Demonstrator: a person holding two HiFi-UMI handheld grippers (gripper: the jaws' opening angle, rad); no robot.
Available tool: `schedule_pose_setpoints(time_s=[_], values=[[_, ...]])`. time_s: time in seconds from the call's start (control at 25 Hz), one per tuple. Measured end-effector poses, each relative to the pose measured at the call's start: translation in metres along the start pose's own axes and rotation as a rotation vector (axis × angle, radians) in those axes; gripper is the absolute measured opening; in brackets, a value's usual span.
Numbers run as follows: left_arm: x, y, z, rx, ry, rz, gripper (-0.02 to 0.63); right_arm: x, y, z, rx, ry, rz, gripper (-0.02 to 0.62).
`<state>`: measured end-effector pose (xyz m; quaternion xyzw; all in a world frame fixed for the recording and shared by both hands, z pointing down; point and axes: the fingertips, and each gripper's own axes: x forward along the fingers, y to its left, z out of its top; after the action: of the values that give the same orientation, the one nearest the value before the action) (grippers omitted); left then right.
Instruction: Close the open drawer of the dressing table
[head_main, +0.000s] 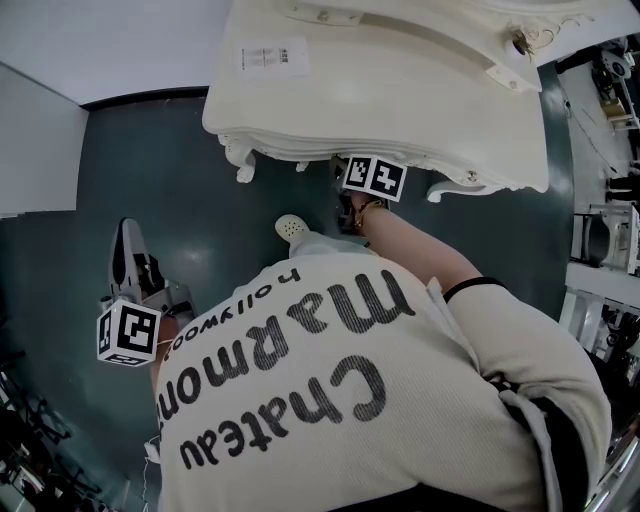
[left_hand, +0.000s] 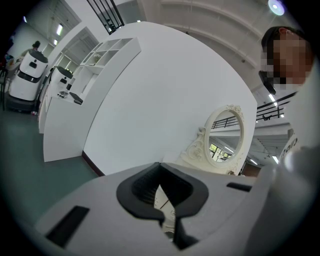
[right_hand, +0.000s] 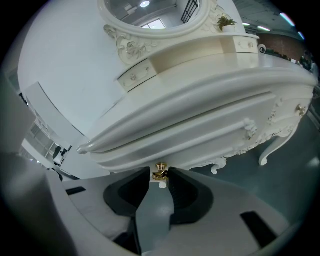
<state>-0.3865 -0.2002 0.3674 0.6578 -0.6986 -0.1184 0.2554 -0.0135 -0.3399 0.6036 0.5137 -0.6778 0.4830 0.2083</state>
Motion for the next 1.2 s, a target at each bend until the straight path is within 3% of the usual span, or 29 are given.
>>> schedule_pose_setpoints(time_s=[1.2], values=[[0.008,0.015,0.003,-0.012,0.007,0.002,0.006,0.007,0.000,0.011,0.007,-0.036,-0.039,0.138]])
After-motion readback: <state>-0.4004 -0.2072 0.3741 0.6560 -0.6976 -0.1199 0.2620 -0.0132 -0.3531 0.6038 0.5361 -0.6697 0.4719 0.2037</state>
